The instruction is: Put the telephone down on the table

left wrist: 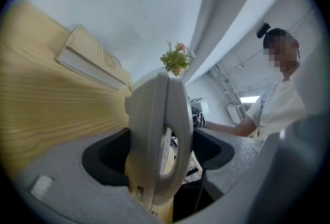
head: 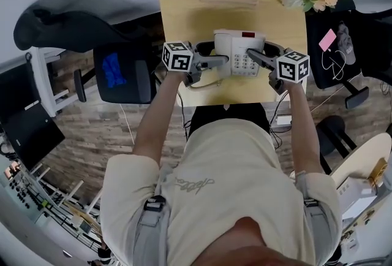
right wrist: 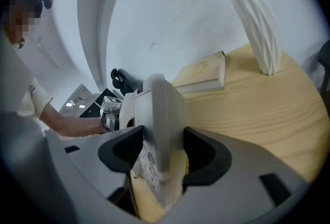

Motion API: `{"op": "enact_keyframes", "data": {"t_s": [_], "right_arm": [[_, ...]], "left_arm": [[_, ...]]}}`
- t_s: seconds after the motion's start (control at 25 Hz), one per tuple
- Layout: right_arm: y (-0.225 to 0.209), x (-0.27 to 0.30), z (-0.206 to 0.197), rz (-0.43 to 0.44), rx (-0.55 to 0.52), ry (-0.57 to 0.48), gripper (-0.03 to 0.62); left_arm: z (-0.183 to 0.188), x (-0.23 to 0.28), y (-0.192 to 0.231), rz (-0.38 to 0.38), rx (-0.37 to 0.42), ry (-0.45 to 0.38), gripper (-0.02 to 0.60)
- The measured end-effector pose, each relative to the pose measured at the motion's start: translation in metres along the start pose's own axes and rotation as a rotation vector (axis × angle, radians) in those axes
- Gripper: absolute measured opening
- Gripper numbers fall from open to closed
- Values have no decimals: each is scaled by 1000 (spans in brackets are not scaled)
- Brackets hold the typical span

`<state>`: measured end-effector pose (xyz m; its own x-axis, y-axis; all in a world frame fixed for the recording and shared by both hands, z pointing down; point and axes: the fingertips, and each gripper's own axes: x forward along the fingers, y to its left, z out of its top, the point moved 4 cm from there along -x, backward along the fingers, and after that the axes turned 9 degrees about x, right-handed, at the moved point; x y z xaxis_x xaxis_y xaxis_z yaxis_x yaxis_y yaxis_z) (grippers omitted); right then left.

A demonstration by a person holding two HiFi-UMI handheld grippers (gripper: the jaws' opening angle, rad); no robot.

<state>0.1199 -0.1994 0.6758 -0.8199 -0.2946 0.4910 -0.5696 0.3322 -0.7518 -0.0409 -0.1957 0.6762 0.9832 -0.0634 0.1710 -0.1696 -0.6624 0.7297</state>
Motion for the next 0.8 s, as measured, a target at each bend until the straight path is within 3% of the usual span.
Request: {"op": "enact_keyframes", "data": {"t_s": [0.48,0.8], "right_arm": [[-29,39,-6,39,83,111,240],[-39,58,-6,40,117,147,239]], "left_arm": [[-21,-7,33,72,-139,5,376],[-35,-13,48,104,-285,-31,376]]}}
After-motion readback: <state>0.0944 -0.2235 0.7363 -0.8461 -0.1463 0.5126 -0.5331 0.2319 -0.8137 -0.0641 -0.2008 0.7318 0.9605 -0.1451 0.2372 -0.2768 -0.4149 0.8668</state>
